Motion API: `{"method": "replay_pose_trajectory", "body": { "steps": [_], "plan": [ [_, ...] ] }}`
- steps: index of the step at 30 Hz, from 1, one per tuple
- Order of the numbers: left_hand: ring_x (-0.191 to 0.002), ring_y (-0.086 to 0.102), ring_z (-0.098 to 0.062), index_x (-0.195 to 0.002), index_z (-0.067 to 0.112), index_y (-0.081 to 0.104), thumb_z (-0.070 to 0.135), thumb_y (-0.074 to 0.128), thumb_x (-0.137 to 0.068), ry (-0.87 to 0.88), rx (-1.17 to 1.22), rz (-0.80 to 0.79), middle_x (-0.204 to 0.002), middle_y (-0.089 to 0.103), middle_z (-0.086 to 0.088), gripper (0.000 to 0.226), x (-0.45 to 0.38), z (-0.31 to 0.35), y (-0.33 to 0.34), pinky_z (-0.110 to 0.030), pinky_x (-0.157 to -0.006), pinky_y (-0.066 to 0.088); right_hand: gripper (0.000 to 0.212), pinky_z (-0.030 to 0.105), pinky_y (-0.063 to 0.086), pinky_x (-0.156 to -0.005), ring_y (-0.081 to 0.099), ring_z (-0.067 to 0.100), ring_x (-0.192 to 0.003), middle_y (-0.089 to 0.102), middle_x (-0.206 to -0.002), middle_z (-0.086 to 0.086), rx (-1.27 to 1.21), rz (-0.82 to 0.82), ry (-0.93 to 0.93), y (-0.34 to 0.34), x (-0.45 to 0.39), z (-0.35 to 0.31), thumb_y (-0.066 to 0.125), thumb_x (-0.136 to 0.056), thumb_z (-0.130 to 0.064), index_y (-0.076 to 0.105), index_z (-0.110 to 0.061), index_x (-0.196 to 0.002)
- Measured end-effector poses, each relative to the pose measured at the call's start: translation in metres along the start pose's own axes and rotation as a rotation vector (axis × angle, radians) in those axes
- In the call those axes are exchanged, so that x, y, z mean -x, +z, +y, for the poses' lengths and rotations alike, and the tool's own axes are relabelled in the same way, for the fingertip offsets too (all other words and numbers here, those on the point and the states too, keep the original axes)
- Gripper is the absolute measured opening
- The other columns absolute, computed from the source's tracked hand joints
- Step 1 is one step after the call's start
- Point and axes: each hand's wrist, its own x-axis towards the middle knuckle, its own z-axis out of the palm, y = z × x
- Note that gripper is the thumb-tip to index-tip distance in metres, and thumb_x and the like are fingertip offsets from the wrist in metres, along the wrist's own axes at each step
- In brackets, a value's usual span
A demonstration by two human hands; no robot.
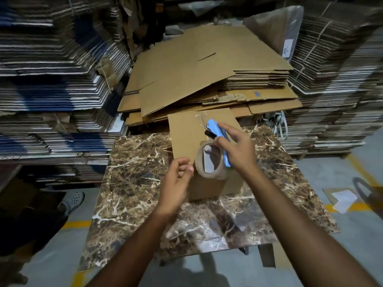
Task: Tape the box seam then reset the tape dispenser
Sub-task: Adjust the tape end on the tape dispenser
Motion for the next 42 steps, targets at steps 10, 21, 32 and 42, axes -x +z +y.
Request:
{"method": "replay_pose_trajectory", "body": {
  "steps": [10,21,32,42],
  "plan": [
    [-0.081,0.077,-0.026,-0.112,0.004,0.057,0.039,0.061,-0.086,-0.553,0.802,-0.277,-0.085,0.077,-0.016,0.043,-0.007,0.048,0.042,-0.041,-0.085,0.061,0.082,0.038,0.045,-0.11,0.048,0.008,-0.136,0.041,-0.155,-0.008,-0.249,0.098,0.001,0.023,-0.019,0.003,0.069,-0.087,-0.042,0.027,-0.027,-0.155],
    [-0.084,0.076,-0.026,-0.114,-0.008,0.062,0.006,0.054,-0.1,-0.468,0.782,0.019,-0.092,0.073,-0.022,0.021,-0.046,0.047,0.061,-0.03,-0.077,0.064,0.091,0.024,0.057,-0.09,0.056,-0.003,-0.124,0.049,-0.145,-0.005,-0.274,-0.133,-0.087,-0.008,-0.036,0.036,0.078,-0.085,-0.005,0.025,-0.029,-0.155],
    [-0.076,0.075,-0.026,-0.099,-0.008,0.06,-0.012,0.055,-0.093,-0.405,0.598,0.22,-0.098,0.069,-0.024,0.008,-0.065,0.051,0.046,-0.028,-0.071,0.064,0.049,0.024,0.056,-0.093,0.059,-0.002,-0.122,0.063,-0.129,-0.01,-0.096,-0.162,-0.444,-0.016,-0.045,0.05,0.075,-0.083,0.005,0.062,-0.02,-0.123],
    [-0.091,0.069,-0.024,-0.11,0.006,0.069,0.0,0.049,-0.1,-0.335,0.463,0.163,-0.1,0.075,-0.01,0.023,-0.072,0.057,0.056,-0.039,-0.084,0.056,0.05,0.021,0.056,-0.073,0.063,0.021,-0.087,0.059,-0.098,0.01,0.174,0.0,-0.69,-0.008,-0.038,0.072,0.085,-0.065,0.009,0.072,-0.011,-0.109]
  ]
}}
